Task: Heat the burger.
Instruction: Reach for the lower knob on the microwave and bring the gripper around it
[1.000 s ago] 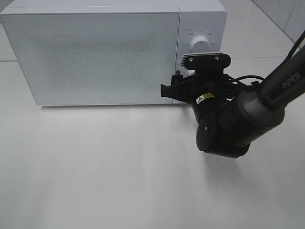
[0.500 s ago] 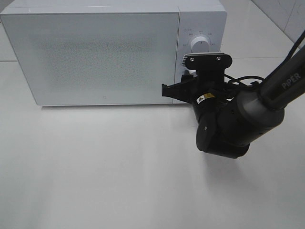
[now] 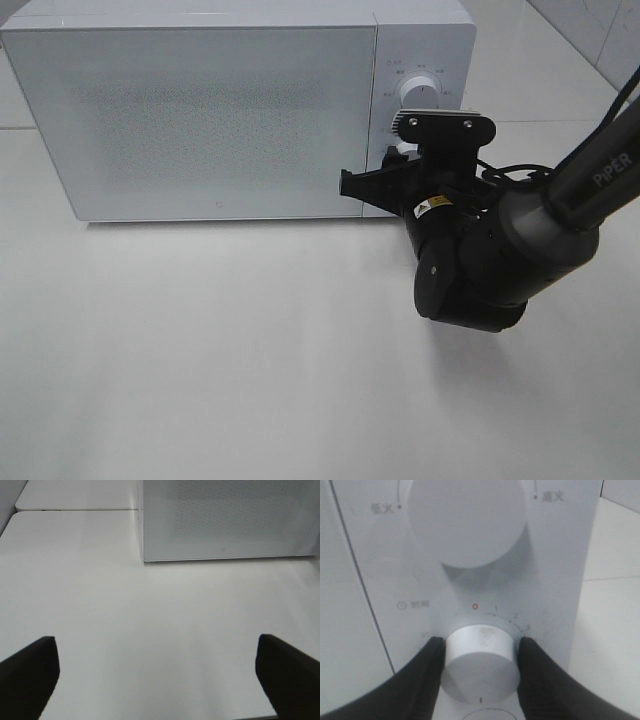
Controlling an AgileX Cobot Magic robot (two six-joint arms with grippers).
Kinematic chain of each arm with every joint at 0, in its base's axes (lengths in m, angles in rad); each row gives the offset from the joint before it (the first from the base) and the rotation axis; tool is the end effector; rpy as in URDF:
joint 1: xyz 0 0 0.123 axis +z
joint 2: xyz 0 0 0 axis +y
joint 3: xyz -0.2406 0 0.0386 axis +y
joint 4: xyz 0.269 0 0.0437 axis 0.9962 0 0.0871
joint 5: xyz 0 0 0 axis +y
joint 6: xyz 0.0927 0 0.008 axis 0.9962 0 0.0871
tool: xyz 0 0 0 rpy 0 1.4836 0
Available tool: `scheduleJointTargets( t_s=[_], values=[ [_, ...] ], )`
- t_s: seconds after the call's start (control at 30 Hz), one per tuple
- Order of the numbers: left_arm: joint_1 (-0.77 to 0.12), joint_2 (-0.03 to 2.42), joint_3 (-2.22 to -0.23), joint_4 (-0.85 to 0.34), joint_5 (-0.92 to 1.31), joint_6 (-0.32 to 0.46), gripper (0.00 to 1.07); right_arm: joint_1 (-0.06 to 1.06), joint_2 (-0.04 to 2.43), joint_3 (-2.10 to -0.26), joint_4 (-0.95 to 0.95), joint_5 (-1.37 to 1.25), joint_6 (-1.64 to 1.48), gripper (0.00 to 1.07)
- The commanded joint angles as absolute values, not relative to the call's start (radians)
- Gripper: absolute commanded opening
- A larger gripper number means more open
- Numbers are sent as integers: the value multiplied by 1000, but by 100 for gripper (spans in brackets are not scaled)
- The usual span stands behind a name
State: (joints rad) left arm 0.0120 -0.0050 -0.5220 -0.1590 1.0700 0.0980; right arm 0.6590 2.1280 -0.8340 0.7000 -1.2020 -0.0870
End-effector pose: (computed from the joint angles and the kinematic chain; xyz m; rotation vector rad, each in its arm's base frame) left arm 0.0528 -0.0123 0.2933 0.0975 2.0162 -0.1197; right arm 0.3106 0.1698 0.0522 0.1104 1.6515 0.1195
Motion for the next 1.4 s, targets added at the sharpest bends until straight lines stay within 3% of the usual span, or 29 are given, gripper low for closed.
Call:
scheduleJointTargets(
  t_s=[0.03, 0.17, 0.23, 0.33, 0.67, 0.87, 1.4],
  values=[
    [13, -21, -518, -163, 1067, 97, 100, 654, 2125, -846, 621, -1289, 137, 0],
    [13, -21, -518, -163, 1067, 97, 100, 654, 2125, -845, 575, -1277, 323, 1],
    [13, -21, -518, -163, 1067, 97, 100, 654, 2125, -845, 504, -1274, 605, 1],
    [13, -21, -518, -163, 1067, 97, 100, 654, 2125, -845, 493, -1274, 663, 1],
    [13, -21, -518, -163, 1067, 97, 100, 654, 2125, -845, 458, -1267, 1361, 1],
    [13, -21, -518, -163, 1067, 97, 100, 654, 2125, -845, 458, -1267, 1568, 1],
    [13, -21, -518, -163, 1067, 97, 100, 654, 2125, -845, 468, -1267, 1592, 3]
  ],
)
